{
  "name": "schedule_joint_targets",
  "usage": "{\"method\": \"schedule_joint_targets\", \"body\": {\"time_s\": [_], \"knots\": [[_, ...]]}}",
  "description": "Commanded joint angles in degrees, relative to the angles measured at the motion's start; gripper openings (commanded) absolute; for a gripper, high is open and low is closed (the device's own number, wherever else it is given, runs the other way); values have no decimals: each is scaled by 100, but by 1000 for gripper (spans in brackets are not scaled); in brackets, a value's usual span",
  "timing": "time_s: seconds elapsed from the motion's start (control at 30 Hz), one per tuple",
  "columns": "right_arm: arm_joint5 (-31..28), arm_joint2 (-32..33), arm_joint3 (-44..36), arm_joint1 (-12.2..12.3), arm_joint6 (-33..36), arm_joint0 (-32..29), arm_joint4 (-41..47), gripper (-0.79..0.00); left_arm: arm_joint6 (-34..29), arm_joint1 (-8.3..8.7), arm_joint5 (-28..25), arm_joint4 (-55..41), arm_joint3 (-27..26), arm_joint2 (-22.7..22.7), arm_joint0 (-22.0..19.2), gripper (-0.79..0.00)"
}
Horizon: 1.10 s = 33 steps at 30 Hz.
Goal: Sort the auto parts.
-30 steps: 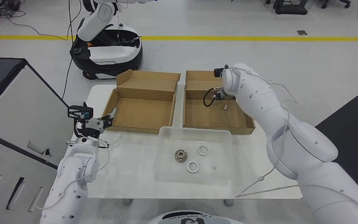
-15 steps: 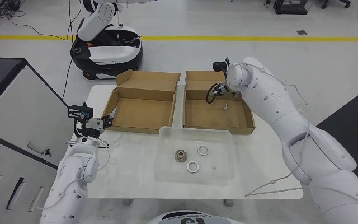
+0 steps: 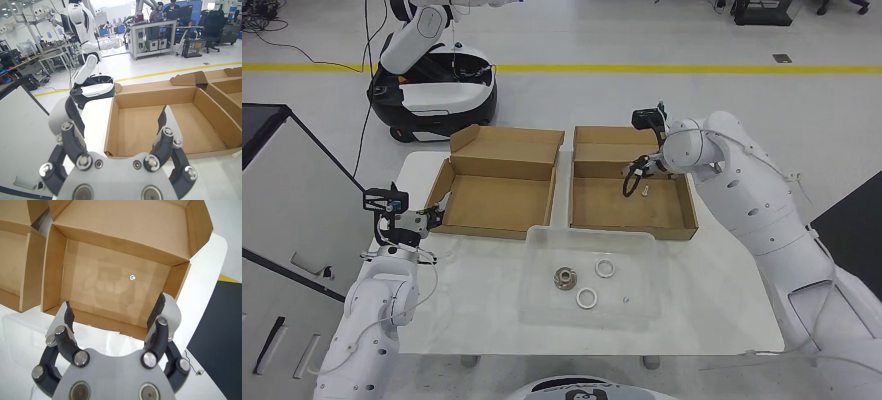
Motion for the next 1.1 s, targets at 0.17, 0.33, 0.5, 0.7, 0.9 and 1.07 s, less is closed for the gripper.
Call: {"method": "schedule_joint_targets", "body": {"time_s": [0.17, 0.33, 0.5, 0.7, 0.9, 1.07], "knots": [[0, 2, -7, 1, 0, -1, 0, 0, 0, 0, 0, 0, 0, 0, 0, 0], [-16, 6, -11, 1, -46, -18, 4, 0, 0, 0, 0, 0, 0, 0, 0, 0], [-438, -7, -194, 26, 106, -60, -108, 0, 0, 0, 0, 0, 0, 0, 0, 0], [-949, 20, -667, 64, 699, 17, -141, 0, 0, 0, 0, 0, 0, 0, 0, 0], [-1460, -89, -1078, 130, 880, 94, 65, 0, 0, 0, 0, 0, 0, 0, 0, 0], [-1685, -453, -1380, 226, 880, 280, 431, 0, 0, 0, 0, 0, 0, 0, 0, 0]]}}
